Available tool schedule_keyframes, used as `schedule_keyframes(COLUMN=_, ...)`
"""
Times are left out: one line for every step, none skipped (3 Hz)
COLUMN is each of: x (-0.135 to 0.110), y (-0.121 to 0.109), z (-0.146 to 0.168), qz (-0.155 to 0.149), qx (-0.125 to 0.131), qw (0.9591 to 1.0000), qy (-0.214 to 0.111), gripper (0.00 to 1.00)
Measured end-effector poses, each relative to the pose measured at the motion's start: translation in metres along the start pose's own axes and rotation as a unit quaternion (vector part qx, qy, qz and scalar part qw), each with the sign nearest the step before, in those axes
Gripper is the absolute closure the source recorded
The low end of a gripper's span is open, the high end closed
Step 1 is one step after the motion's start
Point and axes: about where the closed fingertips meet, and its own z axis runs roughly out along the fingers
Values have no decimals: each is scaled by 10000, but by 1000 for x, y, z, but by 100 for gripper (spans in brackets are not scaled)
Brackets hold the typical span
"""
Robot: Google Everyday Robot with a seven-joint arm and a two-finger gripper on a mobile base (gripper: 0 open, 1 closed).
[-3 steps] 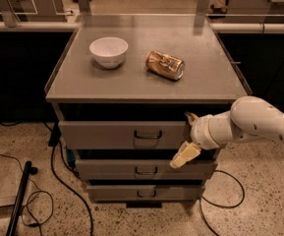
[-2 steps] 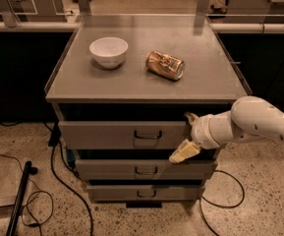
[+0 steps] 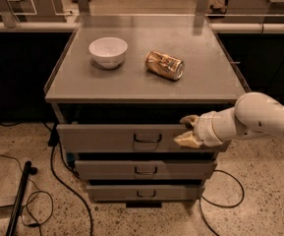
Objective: Open top drawer
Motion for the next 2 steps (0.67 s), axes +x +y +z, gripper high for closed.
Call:
schedule_keyframes(x=-6, y=-3, z=-11, qz=0, qx=0, qw=10000, qy=0, gripper=95)
schedule_keyframes(x=-7, y=-5, z=-15, qz=0, qx=0, qw=10000, qy=0, gripper=100)
